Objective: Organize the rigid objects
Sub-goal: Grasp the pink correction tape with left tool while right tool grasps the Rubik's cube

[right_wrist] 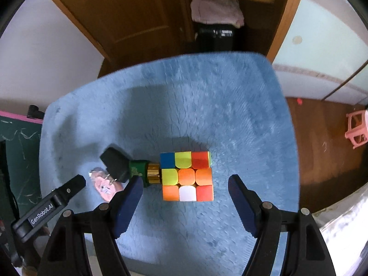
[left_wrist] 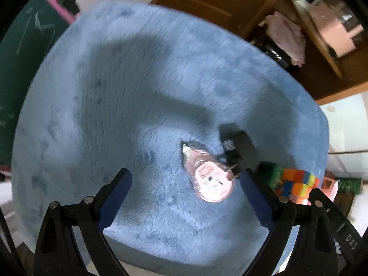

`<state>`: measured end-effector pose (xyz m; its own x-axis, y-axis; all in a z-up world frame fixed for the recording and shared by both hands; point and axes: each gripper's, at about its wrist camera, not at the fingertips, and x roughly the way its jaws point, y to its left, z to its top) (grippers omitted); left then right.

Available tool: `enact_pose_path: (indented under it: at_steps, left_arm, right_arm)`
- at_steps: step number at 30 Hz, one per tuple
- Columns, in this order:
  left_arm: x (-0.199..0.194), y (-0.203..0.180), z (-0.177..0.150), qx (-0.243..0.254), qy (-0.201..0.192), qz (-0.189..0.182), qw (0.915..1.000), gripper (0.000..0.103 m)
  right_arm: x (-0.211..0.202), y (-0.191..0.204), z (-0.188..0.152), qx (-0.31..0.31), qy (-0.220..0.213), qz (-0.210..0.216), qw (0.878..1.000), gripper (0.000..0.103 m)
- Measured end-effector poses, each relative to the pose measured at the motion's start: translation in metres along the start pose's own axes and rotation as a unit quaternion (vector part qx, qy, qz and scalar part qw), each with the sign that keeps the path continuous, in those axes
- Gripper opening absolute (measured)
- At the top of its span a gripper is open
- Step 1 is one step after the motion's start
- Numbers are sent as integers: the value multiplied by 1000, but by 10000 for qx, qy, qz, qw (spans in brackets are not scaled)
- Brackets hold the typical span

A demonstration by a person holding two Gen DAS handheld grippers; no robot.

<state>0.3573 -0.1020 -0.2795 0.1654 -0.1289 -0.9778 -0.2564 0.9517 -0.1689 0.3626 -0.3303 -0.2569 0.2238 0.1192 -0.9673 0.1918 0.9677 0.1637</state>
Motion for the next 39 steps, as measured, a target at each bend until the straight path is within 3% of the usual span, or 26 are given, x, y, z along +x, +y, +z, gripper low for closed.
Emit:
enact_pose_path:
  at_steps: [6,18,20,26,29,33,39]
  left_arm:
    - [18,11,3,-394,154,47,9991,96]
    - [42,5,8,-550,361,169,9977,96]
    - [43,2,10,-560,359,233,9975,96]
    - [46,-7,10,-503,296,463,9972,96]
    - [50,-10,4,-455,433,569,9964,96]
    - [54,-20,-2,-248,437,865,9950,96]
    - [56,-22,-4,-78,363,911,9951,95]
  right_arm:
    - [27,1,2,78,181,-47,9998,77]
    - [53,0,11,207,327,-217,9990,77]
    - [54,-2,12,215,337,-279,9988,73]
    - [59,-9,14,213,442,-319,9983,69]
    - [66,-7,15,210,513,-208,9982,58]
    - [64,-4,12,101,518,-418,9977,58]
    - [63,-10,8,121,516,-370,9979,57]
